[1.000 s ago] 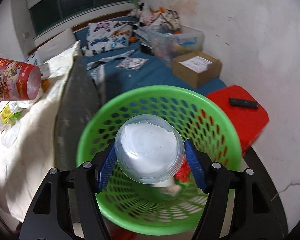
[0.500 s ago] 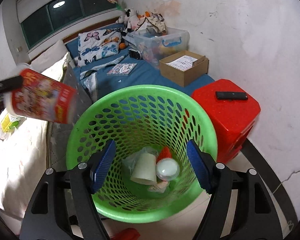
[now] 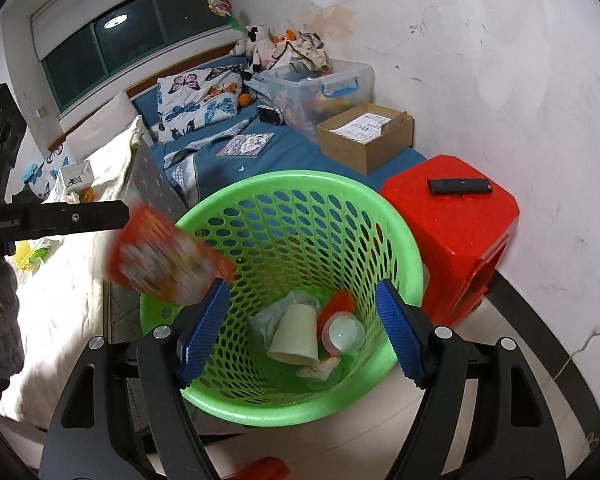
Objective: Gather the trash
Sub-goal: 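Carry the dome lid and red cup to the wastebasket and release both, then return both tools to the bed and approach the clear bottle and plate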
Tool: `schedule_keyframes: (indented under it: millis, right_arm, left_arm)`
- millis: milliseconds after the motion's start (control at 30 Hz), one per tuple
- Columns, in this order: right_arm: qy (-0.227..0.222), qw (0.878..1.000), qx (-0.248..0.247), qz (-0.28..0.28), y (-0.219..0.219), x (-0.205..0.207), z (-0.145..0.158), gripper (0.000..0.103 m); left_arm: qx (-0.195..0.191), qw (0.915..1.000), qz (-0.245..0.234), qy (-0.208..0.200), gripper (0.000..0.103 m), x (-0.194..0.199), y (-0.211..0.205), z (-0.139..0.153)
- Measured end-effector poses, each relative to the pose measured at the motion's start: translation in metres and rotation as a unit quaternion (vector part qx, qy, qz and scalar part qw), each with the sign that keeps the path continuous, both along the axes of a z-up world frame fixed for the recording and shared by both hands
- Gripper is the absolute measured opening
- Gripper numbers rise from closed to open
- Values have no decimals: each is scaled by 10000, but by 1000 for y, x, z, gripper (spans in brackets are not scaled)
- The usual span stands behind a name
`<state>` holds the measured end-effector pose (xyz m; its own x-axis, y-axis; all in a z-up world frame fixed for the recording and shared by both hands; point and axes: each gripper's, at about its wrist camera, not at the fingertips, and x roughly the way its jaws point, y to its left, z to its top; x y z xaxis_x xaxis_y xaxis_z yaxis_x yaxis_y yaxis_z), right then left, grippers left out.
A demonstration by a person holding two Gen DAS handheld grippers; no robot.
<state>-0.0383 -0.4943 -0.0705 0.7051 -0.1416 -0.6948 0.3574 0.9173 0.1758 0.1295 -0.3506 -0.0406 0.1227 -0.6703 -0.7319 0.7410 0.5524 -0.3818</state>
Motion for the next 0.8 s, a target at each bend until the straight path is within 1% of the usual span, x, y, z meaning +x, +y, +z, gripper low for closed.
schedule_keyframes:
  millis: [33, 167, 267, 433, 567, 667, 733, 800]
  right_arm:
    - [-2, 10000, 4, 8, 1, 0, 0, 75]
    - [-34, 10000, -4, 93, 7, 1, 3, 75]
    - [-97, 9997, -13, 209, 17, 3, 8, 75]
    - [-174, 9984, -67, 532, 42, 14, 17, 80]
    - [-214, 9962, -77, 837, 66, 27, 21, 83]
    - [-211, 9934, -113, 1120, 89, 38, 24, 84]
    - [-203, 9916, -125, 1269, 101, 44, 24, 84]
    - [-200, 9893, -133, 1443, 116, 51, 25, 84]
  left_arm:
    - [-46, 10000, 6, -25, 46, -1, 2, 1]
    - [-135, 9999, 8, -37, 46, -5, 11, 6]
    - [-183, 9996, 134, -150, 47, -7, 27, 13]
    - [-193, 9974, 606, -332, 48, -4, 71, 20]
    - [-152, 9934, 1031, -476, 48, -1, 112, 24]
    - [-122, 9880, 1400, -635, 48, 0, 148, 29]
    - [-113, 9848, 1582, -712, 51, 2, 167, 32]
    - [-71, 9804, 1796, -812, 51, 3, 189, 35]
